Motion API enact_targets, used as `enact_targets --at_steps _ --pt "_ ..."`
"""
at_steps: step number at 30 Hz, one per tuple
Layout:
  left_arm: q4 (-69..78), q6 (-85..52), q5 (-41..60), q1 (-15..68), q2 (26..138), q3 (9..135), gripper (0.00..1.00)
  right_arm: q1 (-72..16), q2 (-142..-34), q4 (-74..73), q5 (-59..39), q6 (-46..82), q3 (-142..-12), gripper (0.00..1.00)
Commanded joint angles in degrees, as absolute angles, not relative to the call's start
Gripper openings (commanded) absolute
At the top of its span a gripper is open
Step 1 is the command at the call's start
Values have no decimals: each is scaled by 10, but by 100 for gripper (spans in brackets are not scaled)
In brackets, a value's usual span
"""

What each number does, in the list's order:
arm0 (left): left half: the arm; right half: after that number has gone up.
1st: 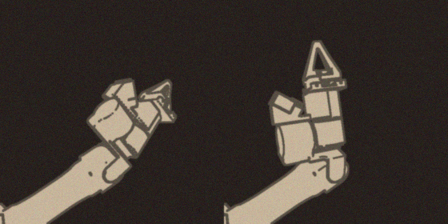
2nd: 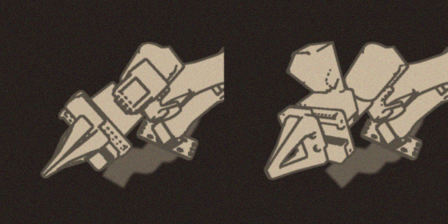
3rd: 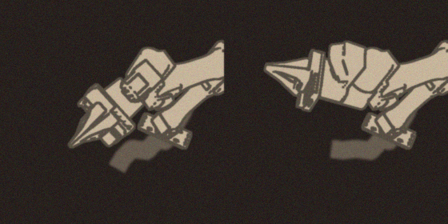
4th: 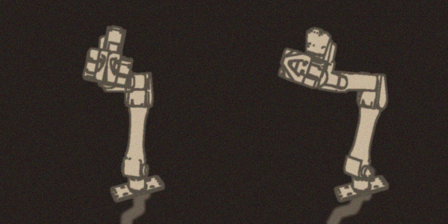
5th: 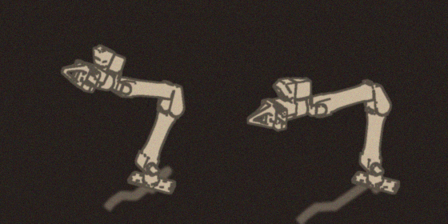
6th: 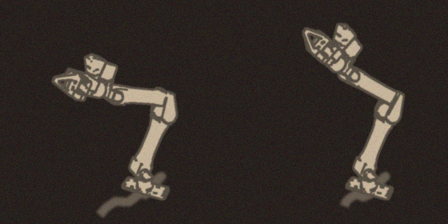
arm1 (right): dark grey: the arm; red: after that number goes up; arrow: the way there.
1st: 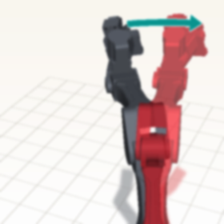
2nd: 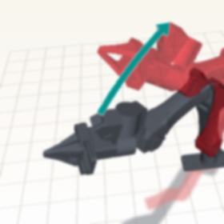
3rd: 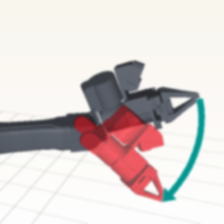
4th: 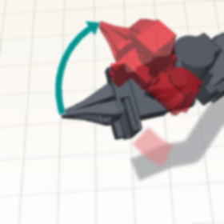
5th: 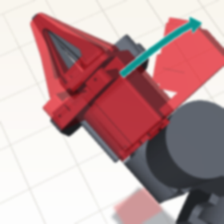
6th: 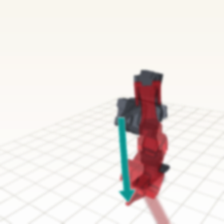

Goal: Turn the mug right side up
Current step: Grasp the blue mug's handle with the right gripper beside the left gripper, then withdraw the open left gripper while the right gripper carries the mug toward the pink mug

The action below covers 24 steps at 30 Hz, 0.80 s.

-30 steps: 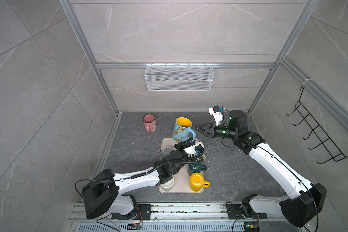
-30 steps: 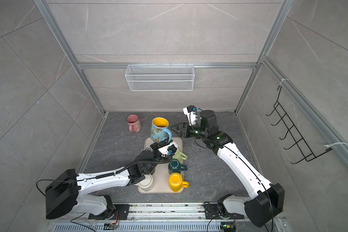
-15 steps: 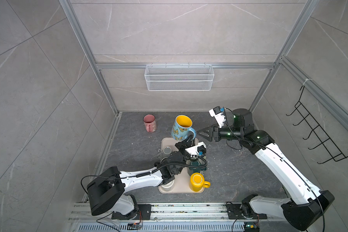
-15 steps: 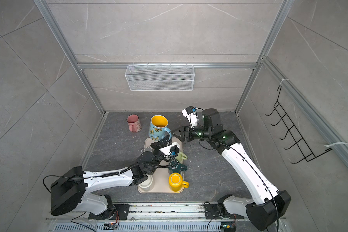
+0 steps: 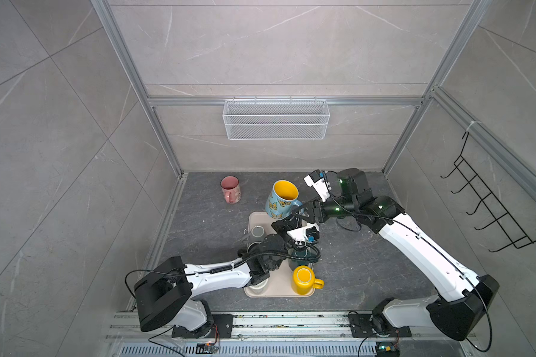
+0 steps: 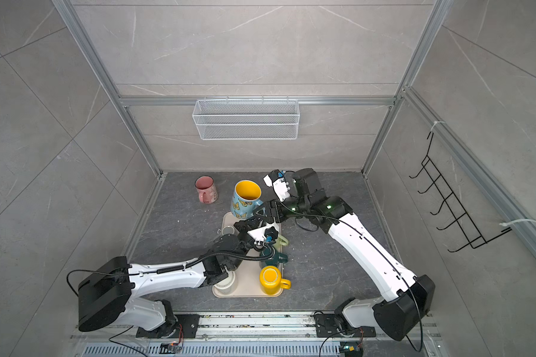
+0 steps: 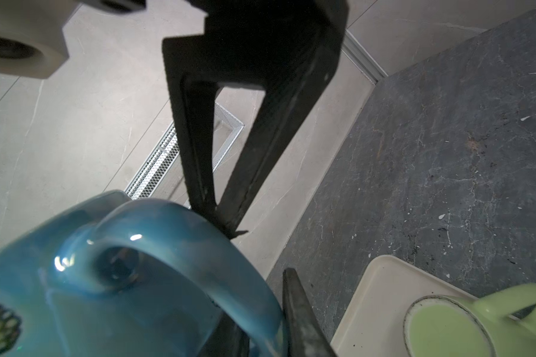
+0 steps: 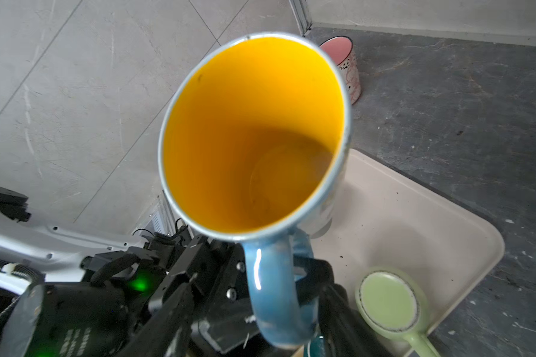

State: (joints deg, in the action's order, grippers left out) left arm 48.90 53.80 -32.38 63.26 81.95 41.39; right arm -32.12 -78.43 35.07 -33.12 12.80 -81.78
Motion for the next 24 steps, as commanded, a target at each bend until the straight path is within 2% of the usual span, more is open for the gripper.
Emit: enact_targets --at_steps 1,8,11,14,20,24 --pt "549 544 -309 640 792 454 0 -330 -794 369 -294 115 -837 61" --pt "548 549 -306 646 792 458 0 -338 -809 386 -257 111 -845 41" --pt "548 551 -307 647 792 460 0 -341 -813 390 -249 110 -846 23" --pt "547 554 -309 647 791 460 0 -343 -816 395 -240 108 -847 0" --pt "547 550 -332 647 792 469 1 -349 -817 388 -215 112 -843 0" --pt "548 551 -368 647 793 480 28 -354 -807 366 -177 123 -834 0"
